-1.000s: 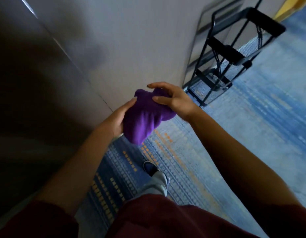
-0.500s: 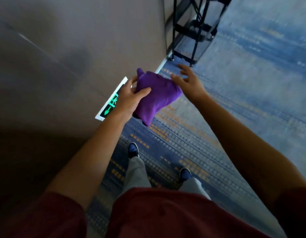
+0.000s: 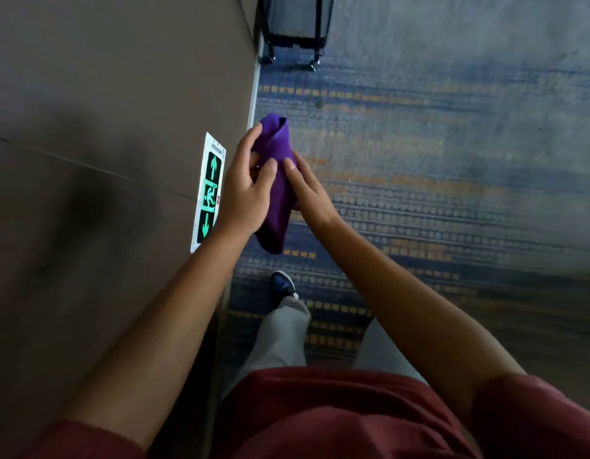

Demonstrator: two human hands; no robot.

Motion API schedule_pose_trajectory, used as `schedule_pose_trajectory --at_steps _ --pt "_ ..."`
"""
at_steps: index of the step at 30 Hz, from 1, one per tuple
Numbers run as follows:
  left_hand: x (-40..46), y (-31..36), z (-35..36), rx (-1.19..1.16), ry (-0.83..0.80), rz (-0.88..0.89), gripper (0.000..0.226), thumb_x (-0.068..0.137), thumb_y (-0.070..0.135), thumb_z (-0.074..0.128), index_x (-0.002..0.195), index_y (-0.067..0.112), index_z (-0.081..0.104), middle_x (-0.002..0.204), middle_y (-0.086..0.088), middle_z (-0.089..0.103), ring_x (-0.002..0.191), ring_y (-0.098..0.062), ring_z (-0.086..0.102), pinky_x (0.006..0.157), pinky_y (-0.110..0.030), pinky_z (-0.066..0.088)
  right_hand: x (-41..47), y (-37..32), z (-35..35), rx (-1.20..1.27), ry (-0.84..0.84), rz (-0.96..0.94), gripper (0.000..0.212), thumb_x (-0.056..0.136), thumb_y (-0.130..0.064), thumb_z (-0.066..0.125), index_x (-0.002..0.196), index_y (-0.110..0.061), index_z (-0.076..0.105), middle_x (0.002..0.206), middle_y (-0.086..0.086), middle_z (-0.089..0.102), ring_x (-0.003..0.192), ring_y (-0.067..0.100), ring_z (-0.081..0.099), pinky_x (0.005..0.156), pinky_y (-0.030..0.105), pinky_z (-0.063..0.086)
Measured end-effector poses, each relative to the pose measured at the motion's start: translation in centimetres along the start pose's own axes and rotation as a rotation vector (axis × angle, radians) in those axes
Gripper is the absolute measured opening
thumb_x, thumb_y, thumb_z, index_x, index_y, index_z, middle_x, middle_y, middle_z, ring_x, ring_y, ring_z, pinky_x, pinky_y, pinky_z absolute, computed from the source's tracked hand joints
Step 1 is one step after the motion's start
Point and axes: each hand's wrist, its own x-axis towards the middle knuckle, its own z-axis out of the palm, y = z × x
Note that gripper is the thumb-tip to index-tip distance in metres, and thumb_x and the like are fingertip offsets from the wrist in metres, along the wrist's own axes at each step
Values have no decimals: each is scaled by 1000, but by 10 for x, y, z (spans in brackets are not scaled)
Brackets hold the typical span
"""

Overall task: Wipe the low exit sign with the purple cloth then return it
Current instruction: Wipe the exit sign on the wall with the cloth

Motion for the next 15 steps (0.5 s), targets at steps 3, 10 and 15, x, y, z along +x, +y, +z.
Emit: schedule_pose_trajectory --at_steps 3,10,15 --pt "-7 -27 -22 -6 -46 70 56 101 8 49 156 8 36 147 -13 56 132 -16 58 115 -36 45 9 23 37 157 50 -21 73 88 -68 55 150 -30 50 142 -4 66 129 11 65 113 45 52" --pt "-4 -118 1 70 -124 115 59 102 2 40 160 13 30 156 -9 49 144 -12 47 122 -30 35 59 112 61 312 176 -200 62 98 -54 57 150 -22 51 140 5 68 131 18 65 118 45 47" --pt "6 -218 52 53 -89 158 61 103 8 40 162 11 24 161 -8 41 145 -9 44 119 -20 35 109 207 46 336 276 -256 33 104 -39 57 124 -16 70 108 0 81 103 13 76 88 24 59"
